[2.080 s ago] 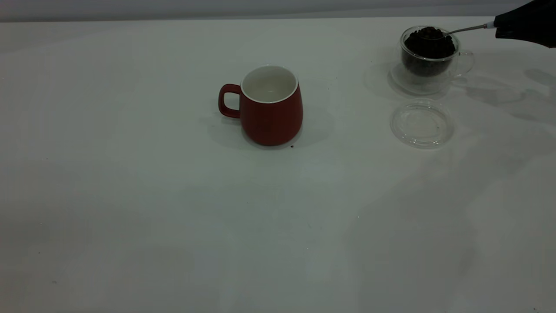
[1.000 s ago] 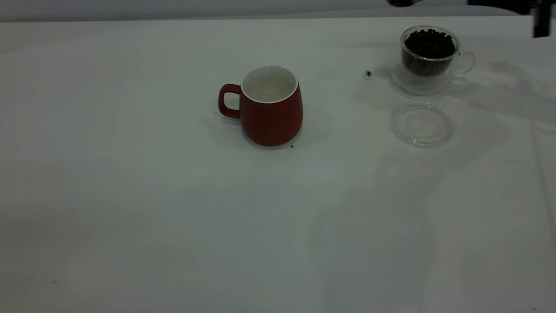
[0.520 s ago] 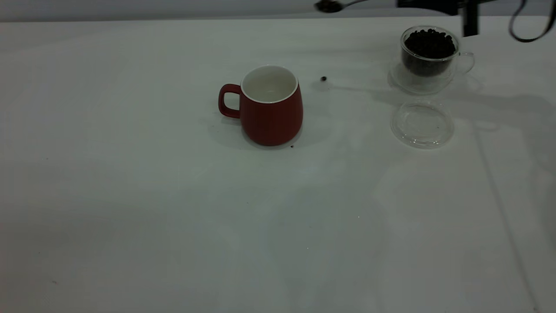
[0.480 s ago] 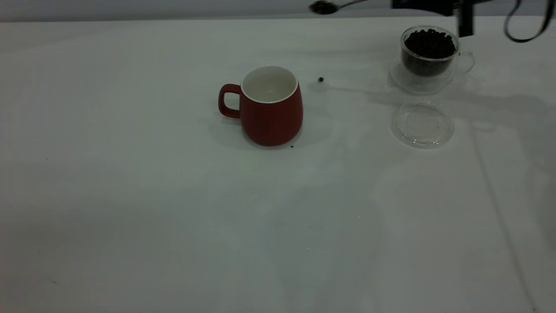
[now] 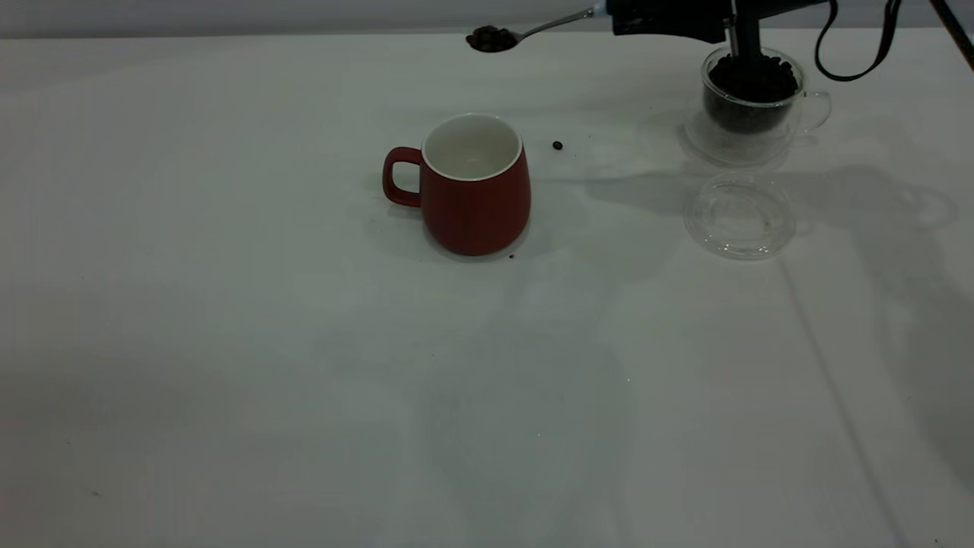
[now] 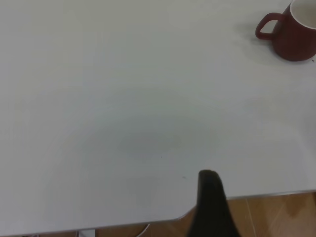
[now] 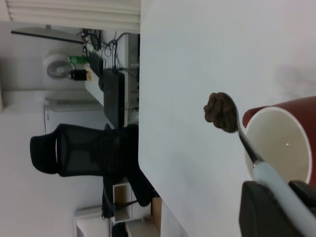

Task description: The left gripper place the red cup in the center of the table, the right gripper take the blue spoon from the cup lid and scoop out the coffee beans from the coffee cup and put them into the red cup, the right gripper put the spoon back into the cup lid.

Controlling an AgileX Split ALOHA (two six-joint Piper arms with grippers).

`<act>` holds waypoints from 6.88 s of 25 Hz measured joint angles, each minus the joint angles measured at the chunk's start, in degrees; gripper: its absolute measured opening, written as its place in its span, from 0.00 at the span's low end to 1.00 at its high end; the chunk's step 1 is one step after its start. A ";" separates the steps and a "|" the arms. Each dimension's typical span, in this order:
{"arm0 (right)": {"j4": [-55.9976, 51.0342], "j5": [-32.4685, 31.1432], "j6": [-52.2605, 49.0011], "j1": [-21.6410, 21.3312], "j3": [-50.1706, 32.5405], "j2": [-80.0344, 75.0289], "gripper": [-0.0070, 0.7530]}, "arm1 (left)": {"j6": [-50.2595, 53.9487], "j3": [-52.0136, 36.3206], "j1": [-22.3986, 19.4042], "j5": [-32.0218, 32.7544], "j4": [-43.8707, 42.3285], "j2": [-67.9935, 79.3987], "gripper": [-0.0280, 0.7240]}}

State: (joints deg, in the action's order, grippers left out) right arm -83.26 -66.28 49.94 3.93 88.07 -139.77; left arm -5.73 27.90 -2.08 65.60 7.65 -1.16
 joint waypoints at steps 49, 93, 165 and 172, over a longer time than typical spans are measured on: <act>2.60 5.35 37.85 3.48 0.00 -4.54 0.14 | 0.00 0.00 0.00 -0.05 0.00 0.00 0.82; -8.03 22.20 32.69 -19.83 -42.54 26.55 0.14 | 0.00 0.00 0.00 -0.03 0.00 0.00 0.82; 4.54 15.27 23.81 -19.92 -35.19 0.57 0.76 | 0.00 0.00 0.00 -0.03 0.00 0.00 0.82; 13.62 17.80 17.76 -11.08 -41.59 27.97 0.76 | 0.00 0.00 0.00 -0.03 0.00 0.00 0.82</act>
State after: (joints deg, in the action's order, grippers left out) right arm -69.64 -48.47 67.70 -7.15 46.48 -111.80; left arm -5.73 27.90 -2.08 65.57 7.65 -1.16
